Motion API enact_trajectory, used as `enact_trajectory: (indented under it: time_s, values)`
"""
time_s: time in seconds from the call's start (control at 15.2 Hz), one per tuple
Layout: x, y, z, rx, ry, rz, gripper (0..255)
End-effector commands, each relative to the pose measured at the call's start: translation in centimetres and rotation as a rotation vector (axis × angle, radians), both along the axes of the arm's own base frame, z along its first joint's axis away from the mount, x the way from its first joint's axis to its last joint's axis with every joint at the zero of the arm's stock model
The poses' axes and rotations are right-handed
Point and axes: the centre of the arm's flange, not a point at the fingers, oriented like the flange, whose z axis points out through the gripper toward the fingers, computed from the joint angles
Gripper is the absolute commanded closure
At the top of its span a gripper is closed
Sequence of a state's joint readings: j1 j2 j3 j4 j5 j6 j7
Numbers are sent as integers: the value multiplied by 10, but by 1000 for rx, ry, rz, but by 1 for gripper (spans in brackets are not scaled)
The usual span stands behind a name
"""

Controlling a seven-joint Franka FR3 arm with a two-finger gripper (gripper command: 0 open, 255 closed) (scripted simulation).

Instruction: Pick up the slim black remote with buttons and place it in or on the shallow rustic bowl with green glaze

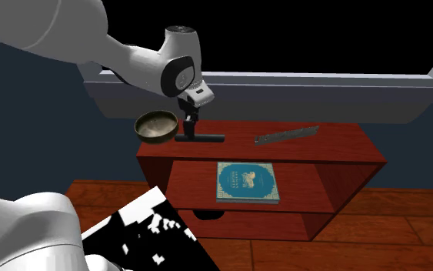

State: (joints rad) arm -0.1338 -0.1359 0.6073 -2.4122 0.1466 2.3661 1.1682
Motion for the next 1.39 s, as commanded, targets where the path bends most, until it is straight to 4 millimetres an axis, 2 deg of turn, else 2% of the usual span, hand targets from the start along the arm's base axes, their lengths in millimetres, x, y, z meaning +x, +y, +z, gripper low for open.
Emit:
enact_trajectory:
  time_s: [0.0, 0.46, 0.92, 0.99, 1.32]
  values:
    - [5, 7, -11, 9, 0, -28, 0]
    - [7, 9, -46, 9, 0, -28, 0]
    - [7, 9, -46, 9, 0, -28, 0]
    - [7, 9, -46, 9, 0, -28, 255]
    - [7, 9, -46, 9, 0, -28, 255]
